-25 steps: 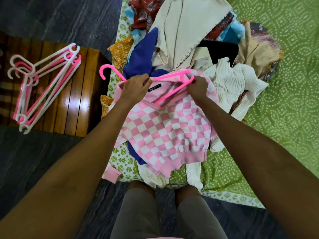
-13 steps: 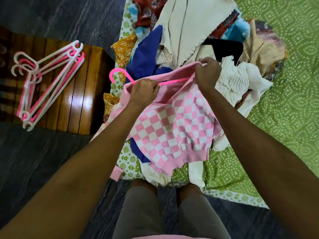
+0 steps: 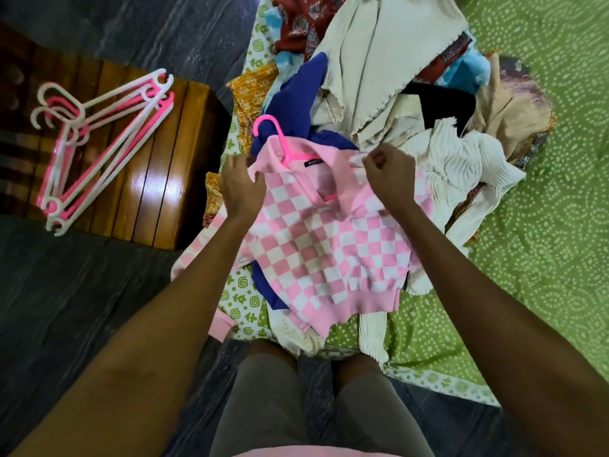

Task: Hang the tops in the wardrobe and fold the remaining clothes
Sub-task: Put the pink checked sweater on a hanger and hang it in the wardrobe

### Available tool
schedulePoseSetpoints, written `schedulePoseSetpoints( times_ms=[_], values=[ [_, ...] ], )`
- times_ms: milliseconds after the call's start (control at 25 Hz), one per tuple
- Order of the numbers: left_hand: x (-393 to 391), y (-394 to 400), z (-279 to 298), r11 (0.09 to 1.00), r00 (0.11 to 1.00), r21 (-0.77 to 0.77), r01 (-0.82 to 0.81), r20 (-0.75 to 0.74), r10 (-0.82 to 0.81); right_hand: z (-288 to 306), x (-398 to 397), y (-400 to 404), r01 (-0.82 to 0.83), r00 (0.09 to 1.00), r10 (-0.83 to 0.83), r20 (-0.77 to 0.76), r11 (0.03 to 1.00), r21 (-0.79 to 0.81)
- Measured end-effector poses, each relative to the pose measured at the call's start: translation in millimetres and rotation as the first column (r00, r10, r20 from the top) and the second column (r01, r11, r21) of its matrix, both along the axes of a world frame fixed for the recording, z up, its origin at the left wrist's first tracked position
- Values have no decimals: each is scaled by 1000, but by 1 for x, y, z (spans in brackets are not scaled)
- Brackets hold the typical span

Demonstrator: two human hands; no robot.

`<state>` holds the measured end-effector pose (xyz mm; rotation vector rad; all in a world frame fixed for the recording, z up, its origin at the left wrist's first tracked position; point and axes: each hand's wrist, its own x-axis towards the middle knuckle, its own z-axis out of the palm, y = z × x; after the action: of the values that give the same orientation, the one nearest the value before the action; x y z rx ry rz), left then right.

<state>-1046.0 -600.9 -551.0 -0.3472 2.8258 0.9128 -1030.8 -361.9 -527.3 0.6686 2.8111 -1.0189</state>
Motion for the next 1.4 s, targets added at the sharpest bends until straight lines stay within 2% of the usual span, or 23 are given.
schedulePoseSetpoints(
  times_ms=[40,120,200,240,280,400,480,560,680,760,800,880,1000,1080,1160,1240,1320,1400],
  values=[
    [1,-8,-5,999,993,-17,-48,109,50,2,-11,2,-12,1000,12,4,999,-32],
    [0,-19,-17,995,952,8,-97,291,91,-4,-23,-8,-153,982,155,108,988,-34],
    [-3,-25,-26,983,901,93,-158,421,104,-20,-22,-28,-372,894,336,296,925,74],
    [-5,-26,-30,974,881,132,-183,462,102,-26,-20,-36,-430,866,370,335,894,123],
    [-7,-26,-31,969,872,160,-188,481,90,-27,-20,-45,-428,877,371,305,891,147],
    [-13,-28,-36,970,891,206,-125,454,19,-21,-40,-64,-329,944,331,7,936,127],
    [-15,-33,-40,973,892,214,-88,453,-19,-20,-61,-72,-355,930,363,-54,927,122],
    [-10,-33,-43,966,887,238,-97,461,-25,-26,-77,-72,-501,865,487,122,853,147],
    [2,-34,-44,961,928,264,-87,371,-18,-33,-79,-75,-728,668,606,431,651,213],
    [11,-39,-48,966,959,255,-47,280,-27,-34,-74,-84,-795,605,632,485,511,326],
    [16,-42,-48,969,972,246,-27,231,-31,-34,-71,-89,-799,601,652,462,480,363],
    [27,-47,-43,977,989,211,20,137,-49,-28,-65,-97,-796,605,701,378,511,325],
    [45,-52,-31,991,995,98,94,0,-95,-9,-55,-94,-775,596,749,289,631,-38],
    [59,-56,-24,989,986,27,143,-93,-139,5,-49,-85,-693,662,715,227,698,-178],
    [74,-60,-16,983,968,-26,182,-169,-184,19,-48,-66,-538,804,567,179,822,-186],
    [87,-60,-7,973,946,-62,221,-230,-229,34,-46,-42,-390,880,427,210,900,-196],
    [97,-56,8,956,919,-83,280,-266,-292,54,-40,-24,-446,846,460,268,888,-115],
    [102,-48,27,957,920,-36,287,-267,-286,71,-32,-17,-520,811,515,278,852,-61]
  ],
)
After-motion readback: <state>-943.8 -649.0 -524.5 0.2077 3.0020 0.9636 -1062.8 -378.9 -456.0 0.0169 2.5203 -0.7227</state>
